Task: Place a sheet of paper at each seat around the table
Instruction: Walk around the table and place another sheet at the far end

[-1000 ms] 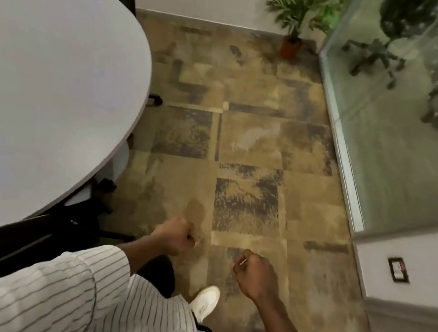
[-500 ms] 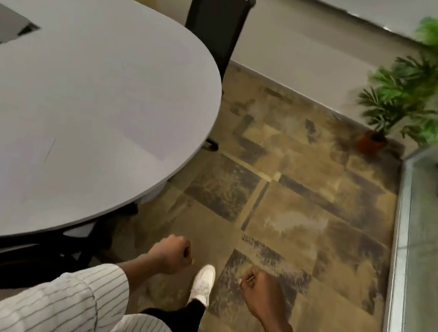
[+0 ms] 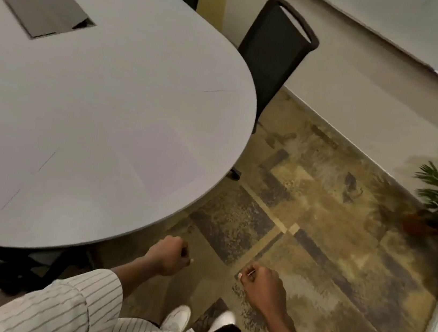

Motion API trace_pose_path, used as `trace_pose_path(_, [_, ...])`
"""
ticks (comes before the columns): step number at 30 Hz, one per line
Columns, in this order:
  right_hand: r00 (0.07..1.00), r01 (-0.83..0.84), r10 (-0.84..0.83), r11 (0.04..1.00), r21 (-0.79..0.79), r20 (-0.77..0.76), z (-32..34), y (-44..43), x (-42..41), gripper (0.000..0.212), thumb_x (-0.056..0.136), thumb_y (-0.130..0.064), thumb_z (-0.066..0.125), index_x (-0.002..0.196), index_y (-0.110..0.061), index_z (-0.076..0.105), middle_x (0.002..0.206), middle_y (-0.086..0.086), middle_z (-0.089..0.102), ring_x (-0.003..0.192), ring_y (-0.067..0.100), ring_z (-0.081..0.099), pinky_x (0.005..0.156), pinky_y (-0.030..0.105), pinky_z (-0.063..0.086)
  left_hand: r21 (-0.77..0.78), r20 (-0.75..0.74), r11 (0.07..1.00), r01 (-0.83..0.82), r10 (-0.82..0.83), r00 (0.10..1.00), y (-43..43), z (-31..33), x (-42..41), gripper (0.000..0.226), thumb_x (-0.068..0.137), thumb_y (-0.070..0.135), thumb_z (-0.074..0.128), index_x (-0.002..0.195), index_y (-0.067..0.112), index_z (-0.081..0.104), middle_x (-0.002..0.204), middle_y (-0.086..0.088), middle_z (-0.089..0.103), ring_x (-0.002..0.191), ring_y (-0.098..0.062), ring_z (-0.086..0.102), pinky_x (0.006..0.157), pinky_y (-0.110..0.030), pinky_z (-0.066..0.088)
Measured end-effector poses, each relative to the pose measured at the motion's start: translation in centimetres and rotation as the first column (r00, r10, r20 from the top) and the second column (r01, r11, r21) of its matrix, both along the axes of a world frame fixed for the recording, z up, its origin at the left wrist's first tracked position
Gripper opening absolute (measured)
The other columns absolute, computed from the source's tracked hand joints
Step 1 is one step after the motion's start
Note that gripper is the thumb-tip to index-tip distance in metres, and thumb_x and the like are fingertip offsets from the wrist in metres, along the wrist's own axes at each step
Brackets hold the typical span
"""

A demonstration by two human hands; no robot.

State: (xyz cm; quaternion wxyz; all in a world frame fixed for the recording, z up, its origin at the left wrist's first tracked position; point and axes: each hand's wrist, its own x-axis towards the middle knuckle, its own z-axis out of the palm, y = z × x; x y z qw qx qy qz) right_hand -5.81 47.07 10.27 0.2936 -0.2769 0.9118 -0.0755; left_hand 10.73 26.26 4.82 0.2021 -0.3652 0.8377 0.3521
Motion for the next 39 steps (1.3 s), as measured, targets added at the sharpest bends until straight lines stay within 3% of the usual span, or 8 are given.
trace_pose_path(3, [0.997,-0.076,0.076,0.997,-0.006,0.016,-0.3,-3.9,-4.5,0.014,0.098,-0.040,0.069,0.087,-0.033,0.064,0.075,-0.015,0.061,0.070,0.006,0.057,0.053,0.022,0.036,0.009,0.013,0.993,-0.121,0.121,0.993,-2.0,-0.7,-0.9,0.035,0.095,0.045,0.071,0.069,0.026,0.055,0.080,0.005,0.071,0.076,-0.017,0.069,0.067,-0.032,0.048])
trace_pose_path(8, [0.967,-0.250,0.253,0.966,-0.064,0.036,-1.7,-11.8,-11.7,0.012,0.097,-0.040,0.072,0.089,-0.030,0.070,0.081,-0.011,0.071,0.078,0.009,0.067,0.066,0.034,0.055,0.030,0.012,0.932,-0.362,0.362,0.932,-5.1,-1.5,-3.8,0.026,0.095,0.045,0.073,0.080,0.024,0.065,0.091,0.000,0.078,0.084,-0.018,0.074,0.078,-0.036,0.058])
trace_pose_path(12, [0.905,-0.422,0.425,0.905,-0.058,0.037,-2.1,-17.3,-16.5,0.012,0.096,-0.041,0.072,0.091,-0.030,0.071,0.087,-0.010,0.073,0.083,0.013,0.069,0.073,0.036,0.059,0.060,-0.025,0.829,-0.556,0.558,0.829,-5.8,-1.1,-7.1,0.026,0.098,0.040,0.075,0.080,0.024,0.064,0.092,-0.007,0.078,0.082,-0.020,0.075,0.072,-0.028,0.056])
trace_pose_path(16, [0.802,-0.593,0.595,0.803,-0.057,0.047,-2.0,-22.6,-20.3,0.013,0.096,-0.042,0.072,0.098,-0.029,0.073,0.095,-0.009,0.076,0.088,0.014,0.070,0.069,0.033,0.052,0.075,-0.048,0.712,-0.698,0.702,0.711,-6.5,-0.2,-10.0,0.026,0.097,0.039,0.076,0.092,0.014,0.074,0.090,-0.006,0.078,0.086,-0.024,0.077,0.084,-0.040,0.063])
trace_pose_path(20, [0.719,-0.688,0.693,0.720,-0.088,0.049,-2.1,-27.6,-22.3,0.016,0.096,-0.041,0.073,0.103,-0.026,0.075,0.103,-0.007,0.076,0.096,0.017,0.071,0.081,0.038,0.059,0.058,-0.037,0.612,-0.789,0.791,0.611,-7.7,0.2,-11.3,0.028,0.095,0.042,0.078,0.096,0.014,0.077,0.091,-0.001,0.078,0.084,-0.019,0.075,0.085,-0.042,0.065])
trace_pose_path(25, [0.675,-0.726,0.732,0.681,-0.097,0.088,-2.9,-33.5,-22.4,0.016,0.098,-0.042,0.070,0.105,-0.028,0.073,0.102,-0.007,0.076,0.093,0.016,0.072,0.083,0.038,0.061,0.009,0.005,0.488,-0.873,0.873,0.488,-10.2,0.0,-11.0,0.025,0.096,0.043,0.077,0.096,0.018,0.075,0.094,0.001,0.078,0.089,-0.019,0.073,0.087,-0.042,0.063])
trace_pose_path(30, [0.727,-0.667,0.674,0.739,-0.097,0.135,-3.8,-40.0,-20.7,0.019,0.098,-0.040,0.070,0.110,-0.026,0.072,0.110,-0.003,0.076,0.101,0.023,0.071,0.087,0.038,0.056,-0.028,0.029,0.342,-0.939,0.939,0.341,-14.3,-0.7,-9.5,0.023,0.097,0.044,0.075,0.097,0.021,0.070,0.099,0.002,0.073,0.093,-0.021,0.070,0.091,-0.045,0.062])
trace_pose_path(39, [0.844,-0.494,0.494,0.868,-0.053,0.209,-6.0,-48.2,-16.5,0.031,0.094,-0.037,0.074,0.122,-0.024,0.070,0.121,0.003,0.075,0.114,0.028,0.069,0.096,0.039,0.053,-0.038,0.051,0.101,-0.994,0.994,0.099,-23.9,-2.7,-7.3,0.053,0.096,0.038,0.077,0.134,0.005,0.061,0.137,-0.015,0.065,0.127,-0.036,0.064,0.104,-0.047,0.055])
